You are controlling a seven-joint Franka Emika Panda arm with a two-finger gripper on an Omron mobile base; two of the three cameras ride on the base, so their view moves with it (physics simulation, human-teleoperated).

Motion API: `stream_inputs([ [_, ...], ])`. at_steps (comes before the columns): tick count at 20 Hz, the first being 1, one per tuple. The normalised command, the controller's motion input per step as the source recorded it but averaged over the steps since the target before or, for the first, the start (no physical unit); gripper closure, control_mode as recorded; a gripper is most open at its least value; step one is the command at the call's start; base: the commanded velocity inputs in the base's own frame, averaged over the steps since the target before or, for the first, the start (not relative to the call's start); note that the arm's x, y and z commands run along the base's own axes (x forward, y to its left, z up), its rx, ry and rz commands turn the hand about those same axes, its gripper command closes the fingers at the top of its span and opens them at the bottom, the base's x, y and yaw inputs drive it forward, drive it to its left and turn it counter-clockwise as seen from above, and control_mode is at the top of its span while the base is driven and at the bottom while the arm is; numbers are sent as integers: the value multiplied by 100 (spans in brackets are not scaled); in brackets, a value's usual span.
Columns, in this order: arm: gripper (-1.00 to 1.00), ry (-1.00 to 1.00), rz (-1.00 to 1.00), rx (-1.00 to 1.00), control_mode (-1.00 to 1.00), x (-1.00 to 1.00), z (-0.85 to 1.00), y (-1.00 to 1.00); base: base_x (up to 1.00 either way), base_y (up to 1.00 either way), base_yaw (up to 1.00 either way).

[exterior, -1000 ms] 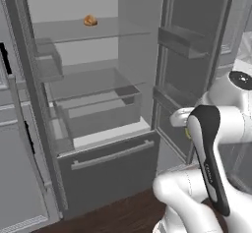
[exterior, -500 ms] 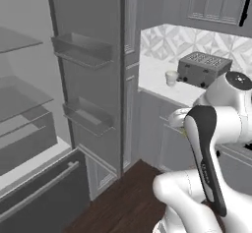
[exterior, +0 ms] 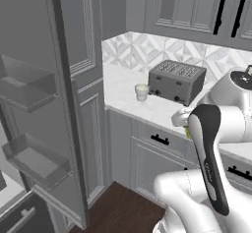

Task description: Grab a lemon wedge from the fridge and one ice cube from the ice bowl, and put them in the glass of lemonade.

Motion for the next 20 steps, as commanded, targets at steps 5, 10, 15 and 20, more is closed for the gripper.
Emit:
stream_inputs([
  [5, 100, 0, 0, 0, 100, 0, 0, 0, 71, -56, -24],
  [10, 100, 0, 0, 0, 100, 0, 0, 0, 82, -3, -16],
  [15, 100, 0, 0, 0, 100, 0, 0, 0, 28, 0, -2],
  [20, 100, 0, 0, 0, 100, 0, 0, 0, 0, 0, 0],
])
